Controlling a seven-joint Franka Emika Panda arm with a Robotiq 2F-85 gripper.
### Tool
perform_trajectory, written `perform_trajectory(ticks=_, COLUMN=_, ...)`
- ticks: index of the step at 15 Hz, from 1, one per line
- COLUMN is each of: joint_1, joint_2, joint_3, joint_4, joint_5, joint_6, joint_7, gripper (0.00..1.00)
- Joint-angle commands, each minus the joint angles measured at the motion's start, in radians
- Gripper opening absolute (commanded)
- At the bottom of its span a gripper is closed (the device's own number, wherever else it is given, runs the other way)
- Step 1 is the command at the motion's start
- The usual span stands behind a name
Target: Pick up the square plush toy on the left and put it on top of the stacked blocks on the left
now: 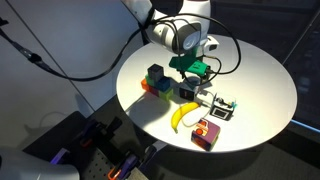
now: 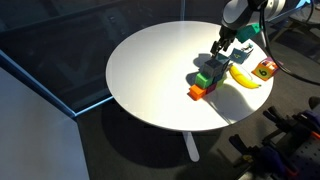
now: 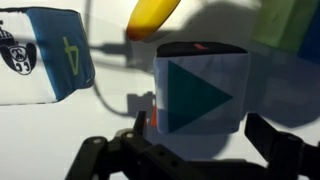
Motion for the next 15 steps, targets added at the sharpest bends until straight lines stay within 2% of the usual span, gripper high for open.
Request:
perform_trajectory(ticks=1, joint_1=-0.027, joint_2=0.019, joint_3=0.022, joint_4=0.017, joint_5=0.02, joint_6=-0.001, joint_7=-0.026, gripper=1.0)
perform_trajectory(ticks=15, joint_1=-0.011, joint_2=0.052, joint_3=0.005, joint_4=0.016, joint_5=-0.003, joint_6=0.004, joint_7=0.002, gripper=1.0)
